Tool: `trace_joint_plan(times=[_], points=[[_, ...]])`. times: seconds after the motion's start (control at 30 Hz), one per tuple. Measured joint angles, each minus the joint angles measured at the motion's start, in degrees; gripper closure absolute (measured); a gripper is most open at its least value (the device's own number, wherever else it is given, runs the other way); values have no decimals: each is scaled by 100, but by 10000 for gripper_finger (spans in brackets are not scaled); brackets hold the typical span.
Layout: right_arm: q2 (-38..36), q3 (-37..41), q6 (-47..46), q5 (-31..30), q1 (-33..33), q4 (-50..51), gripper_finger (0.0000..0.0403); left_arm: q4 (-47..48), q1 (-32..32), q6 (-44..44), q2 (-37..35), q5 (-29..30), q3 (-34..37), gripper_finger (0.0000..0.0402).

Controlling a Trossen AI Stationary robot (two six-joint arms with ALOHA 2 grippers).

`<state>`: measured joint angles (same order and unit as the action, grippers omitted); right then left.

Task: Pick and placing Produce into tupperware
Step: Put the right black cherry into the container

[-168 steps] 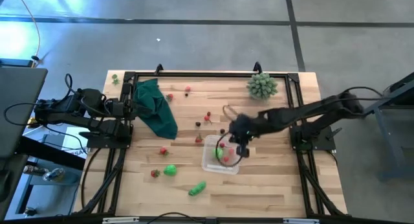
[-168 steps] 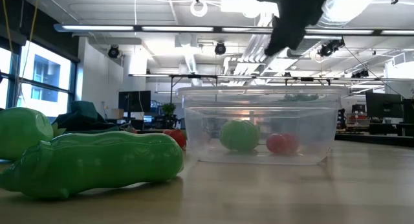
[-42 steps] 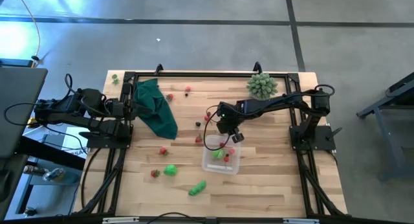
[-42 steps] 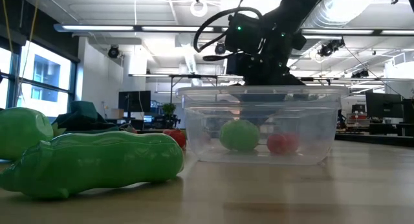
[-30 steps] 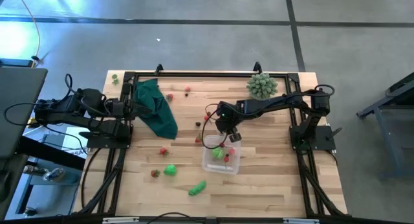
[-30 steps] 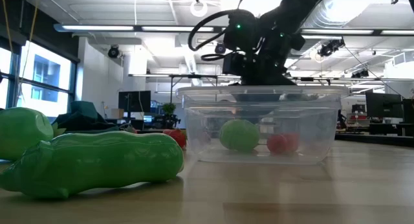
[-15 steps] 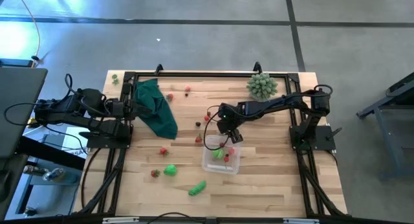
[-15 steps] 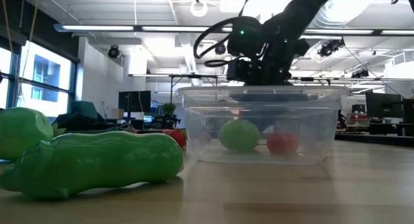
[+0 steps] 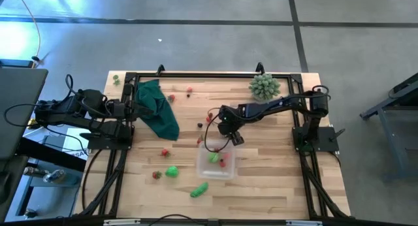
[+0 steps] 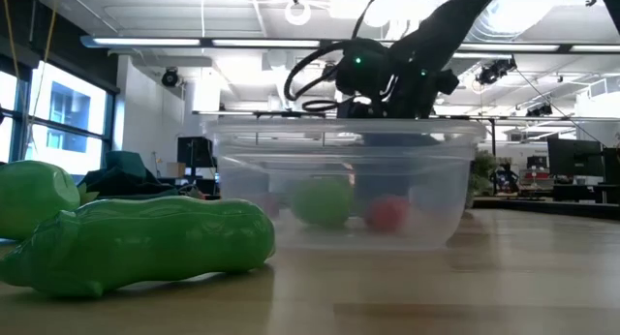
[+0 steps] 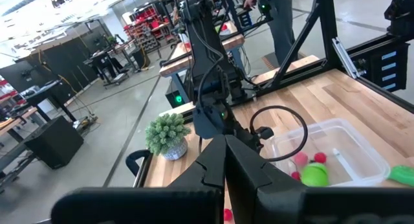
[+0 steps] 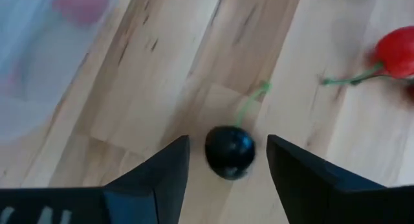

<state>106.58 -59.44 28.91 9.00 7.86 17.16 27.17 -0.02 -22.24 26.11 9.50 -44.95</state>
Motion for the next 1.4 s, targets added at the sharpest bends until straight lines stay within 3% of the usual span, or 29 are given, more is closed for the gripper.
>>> trace_joint_plan(times=[0.37, 0.7, 0.97, 1.4], points=[[13, -4, 3, -113, 4, 17, 206, 1, -1, 0, 2, 0, 2, 401], [13, -4, -42, -25, 2, 98, 276, 1, 1, 0, 0, 0, 2, 401], [13, -6, -336, -21, 4, 103, 294, 1, -1, 0, 0, 0, 0, 401], [-292, -651, -398, -882, 37, 620, 294, -2, -1, 0, 1, 0, 1, 401]])
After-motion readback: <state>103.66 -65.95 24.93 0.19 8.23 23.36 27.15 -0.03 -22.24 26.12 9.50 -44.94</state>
